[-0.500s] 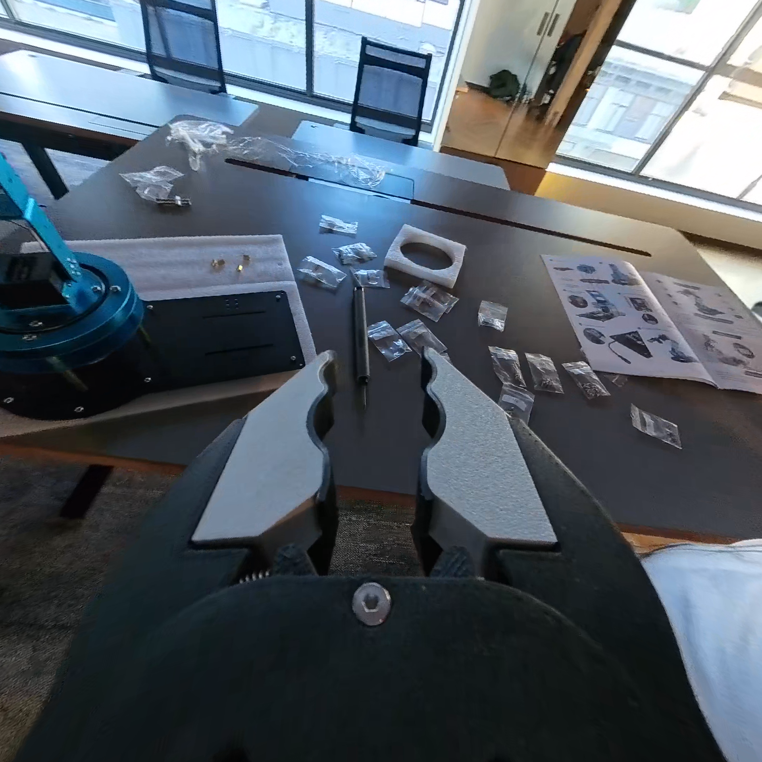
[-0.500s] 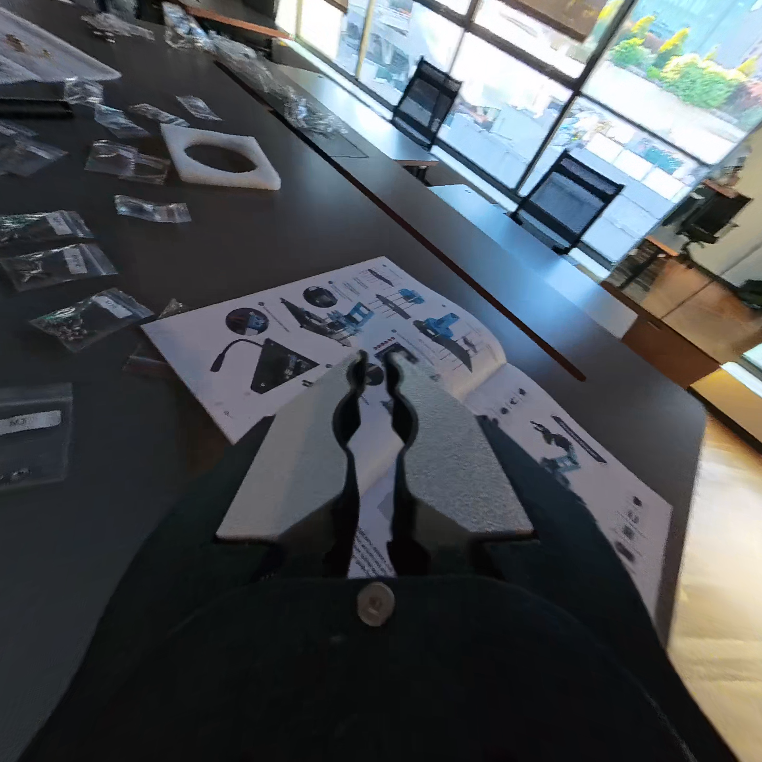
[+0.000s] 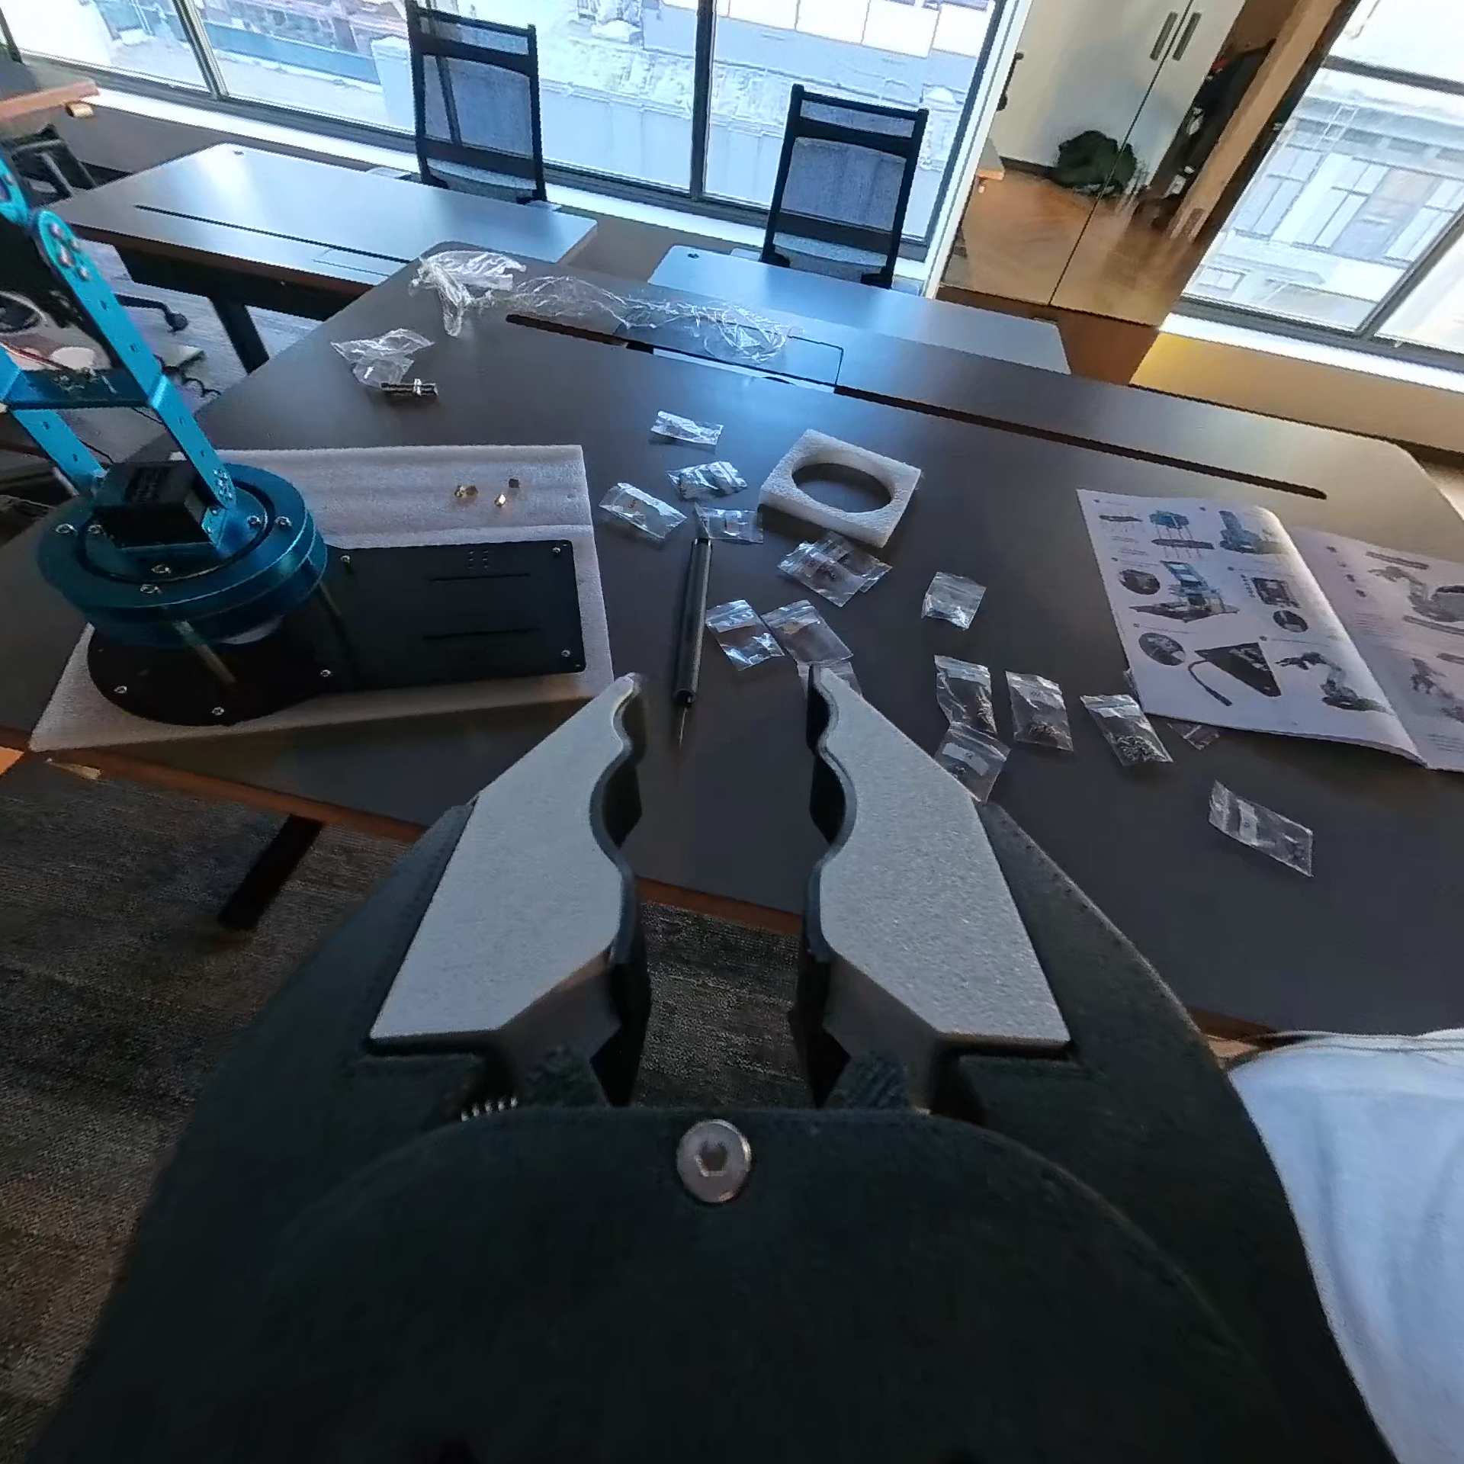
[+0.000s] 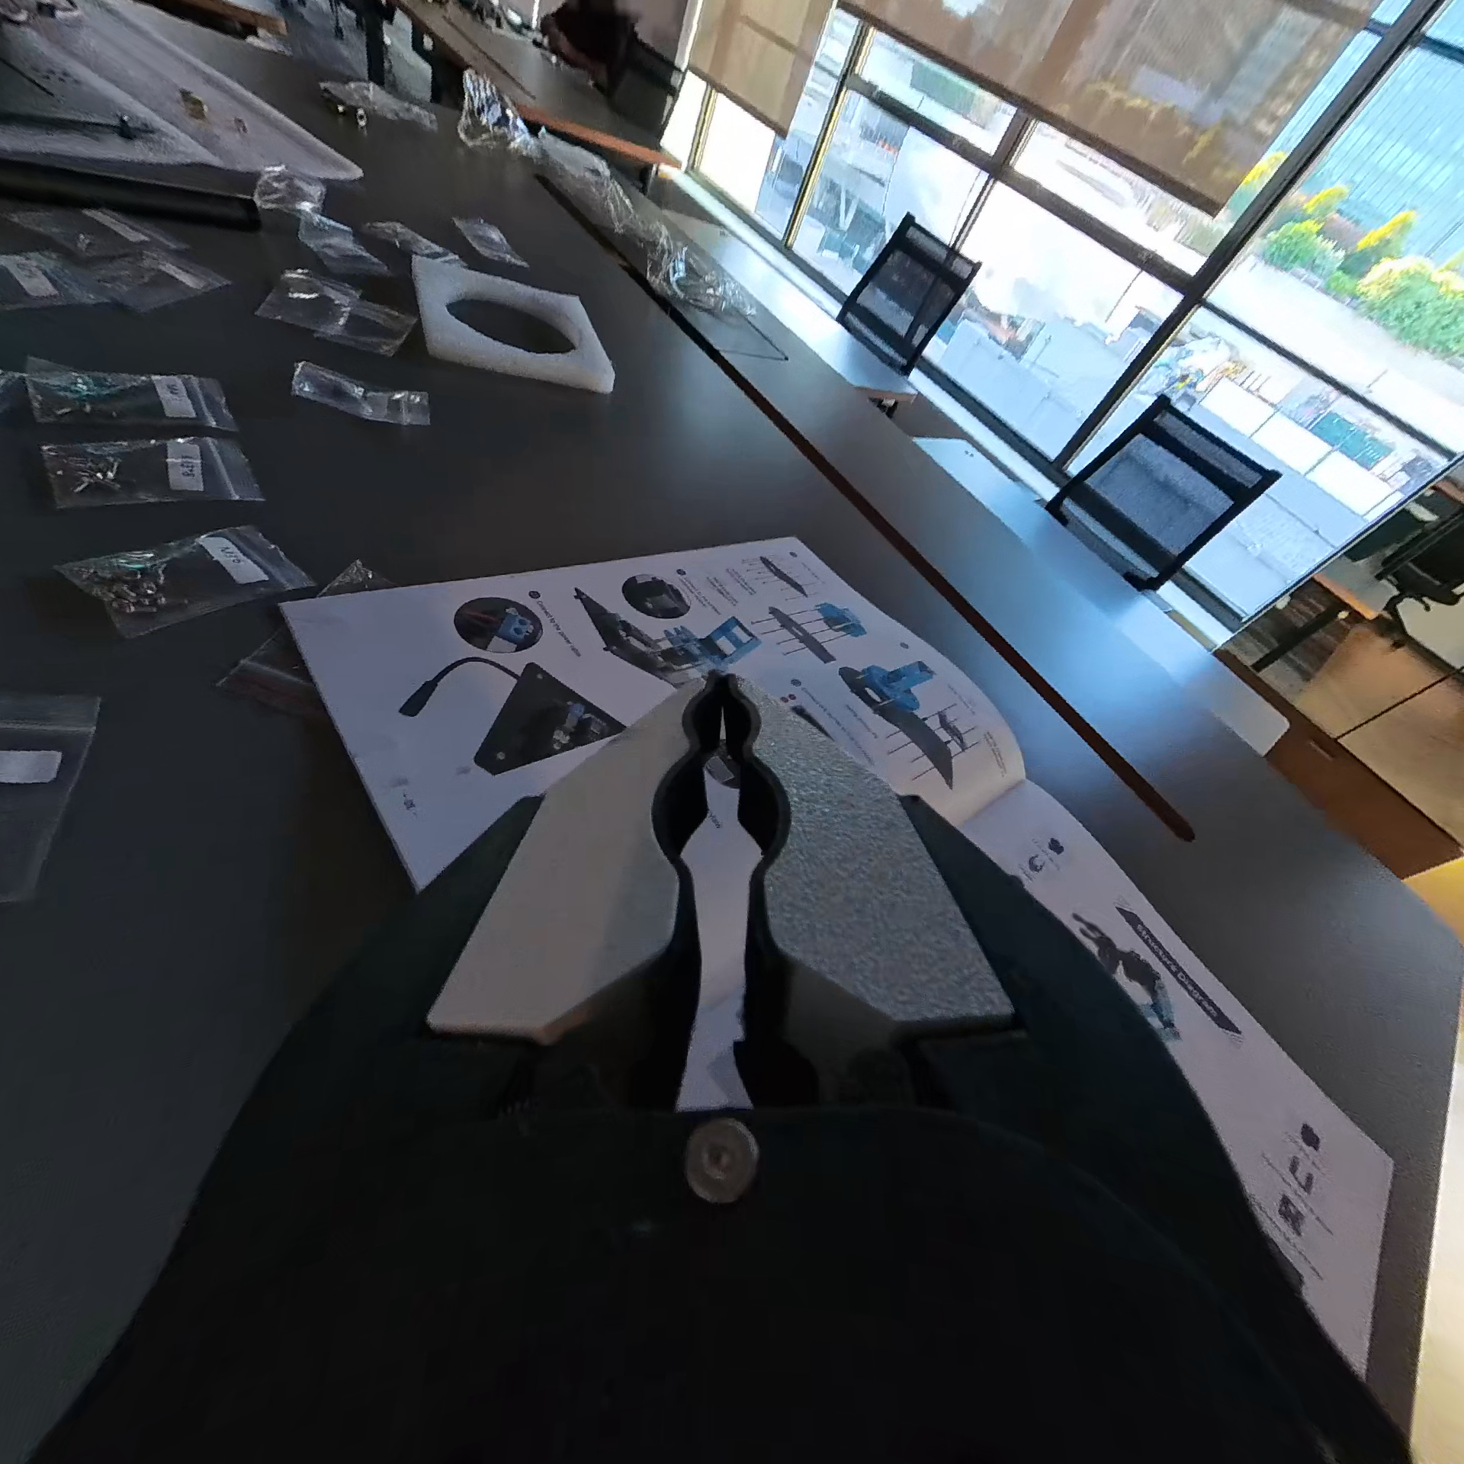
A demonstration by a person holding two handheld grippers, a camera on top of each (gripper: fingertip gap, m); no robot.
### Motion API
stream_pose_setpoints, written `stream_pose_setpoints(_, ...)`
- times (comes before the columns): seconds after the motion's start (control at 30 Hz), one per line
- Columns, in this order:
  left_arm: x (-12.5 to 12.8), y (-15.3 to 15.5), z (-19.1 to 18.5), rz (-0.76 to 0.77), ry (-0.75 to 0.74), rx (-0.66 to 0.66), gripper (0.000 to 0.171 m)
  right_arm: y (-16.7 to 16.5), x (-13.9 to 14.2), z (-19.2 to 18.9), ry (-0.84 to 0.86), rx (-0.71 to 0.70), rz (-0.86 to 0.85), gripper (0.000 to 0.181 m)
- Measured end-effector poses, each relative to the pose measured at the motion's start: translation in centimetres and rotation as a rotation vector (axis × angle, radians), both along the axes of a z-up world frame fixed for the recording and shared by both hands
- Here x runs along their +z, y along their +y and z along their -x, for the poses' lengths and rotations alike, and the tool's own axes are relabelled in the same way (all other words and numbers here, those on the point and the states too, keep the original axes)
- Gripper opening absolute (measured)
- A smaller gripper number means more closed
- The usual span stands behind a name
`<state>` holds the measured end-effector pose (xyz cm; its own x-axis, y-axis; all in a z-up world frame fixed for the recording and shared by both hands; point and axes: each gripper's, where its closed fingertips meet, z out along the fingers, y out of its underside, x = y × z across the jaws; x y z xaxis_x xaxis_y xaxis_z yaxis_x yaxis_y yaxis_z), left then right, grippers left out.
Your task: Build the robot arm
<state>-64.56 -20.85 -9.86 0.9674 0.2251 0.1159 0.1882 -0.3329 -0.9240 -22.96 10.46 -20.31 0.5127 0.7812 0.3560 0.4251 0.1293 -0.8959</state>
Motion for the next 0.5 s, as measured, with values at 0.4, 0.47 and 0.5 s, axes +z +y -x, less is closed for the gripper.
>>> stream_pose_setpoints(0.4,-0.4,1.7,-1.7,0.014,0.012,0.023,0.037,-0.2,-1.8,0.1,-0.054,0.011,-0.061,0.0)
stream_pose_setpoints(0.47,-0.4,1.9,-1.8,0.019,0.019,0.027,0.038,-0.7,-1.7,0.7,-0.023,0.033,-0.05,0.0)
stream_pose_setpoints(0.5,-0.4,1.9,-1.8,0.019,0.021,0.03,0.037,-1.0,-1.7,1.0,-0.01,0.044,-0.043,0.0)
